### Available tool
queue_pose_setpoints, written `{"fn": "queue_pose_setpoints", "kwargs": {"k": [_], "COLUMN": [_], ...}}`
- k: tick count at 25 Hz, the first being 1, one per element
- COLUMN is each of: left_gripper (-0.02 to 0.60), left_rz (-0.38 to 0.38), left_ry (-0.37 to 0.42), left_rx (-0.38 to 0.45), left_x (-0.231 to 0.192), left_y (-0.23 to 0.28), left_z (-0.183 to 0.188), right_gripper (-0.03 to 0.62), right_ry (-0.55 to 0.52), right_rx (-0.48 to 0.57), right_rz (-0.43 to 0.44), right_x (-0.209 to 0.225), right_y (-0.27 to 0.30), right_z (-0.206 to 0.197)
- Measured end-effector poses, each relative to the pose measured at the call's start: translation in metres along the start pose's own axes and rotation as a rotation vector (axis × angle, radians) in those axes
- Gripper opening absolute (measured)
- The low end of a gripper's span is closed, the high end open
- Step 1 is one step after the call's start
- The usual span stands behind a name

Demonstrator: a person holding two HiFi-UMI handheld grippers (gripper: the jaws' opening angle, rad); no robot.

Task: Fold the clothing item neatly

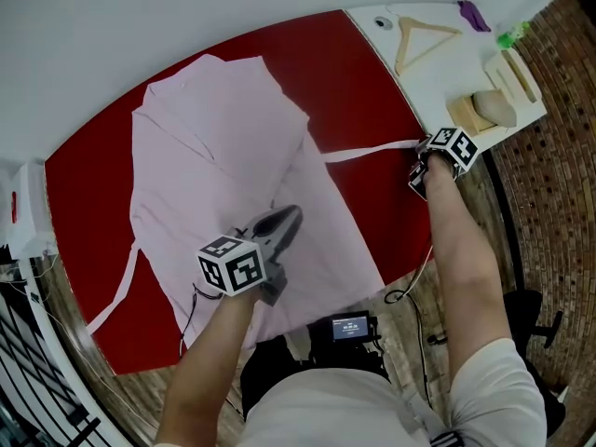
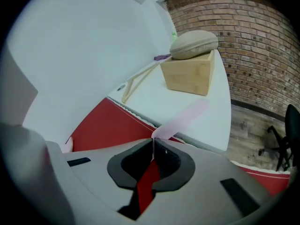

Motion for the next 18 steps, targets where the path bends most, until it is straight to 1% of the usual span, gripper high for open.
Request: {"fn": "queue_pose_setpoints", "kwargs": {"k": [3,8,12,15,18], "left_gripper": [0.009,0.009,0.009,0.009,0.011], "left_rz": [0.007,0.004,-0.006,-0.017,-0.037], "left_ry": [-0.004,-0.015,-0.03,-0.059,-0.092], "left_rx": [0.015,0.057,0.092,0.117,0.133], "left_x": [-0.002,-0.005,-0.009,-0.01,-0.012], "left_y": [-0.007,-0.02,-0.029,-0.034,-0.035], "left_z": [0.002,0.008,0.016,0.022,0.028], "right_gripper": [0.023,0.023,0.023,0.021,0.021], "right_ry": [-0.086,-0.309,-0.436,-0.523,-0.622], "right_rx": [0.054,0.13,0.16,0.174,0.171], "right_rz": [0.083,0.234,0.329,0.409,0.507], "right_x": [-0.016,-0.054,-0.086,-0.11,-0.135], "right_y": [-0.011,-0.039,-0.06,-0.078,-0.097], "right_z": [0.001,-0.009,-0.024,-0.04,-0.063]}}
Point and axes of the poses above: the fingertips, and each gripper's own axes: y forward along the fingers, x to its right, z out of its top, the point moved 8 cm from there along -y, backward along the fingers, and after that the axes turned 4 degrees about y, right-handed, at the moved point
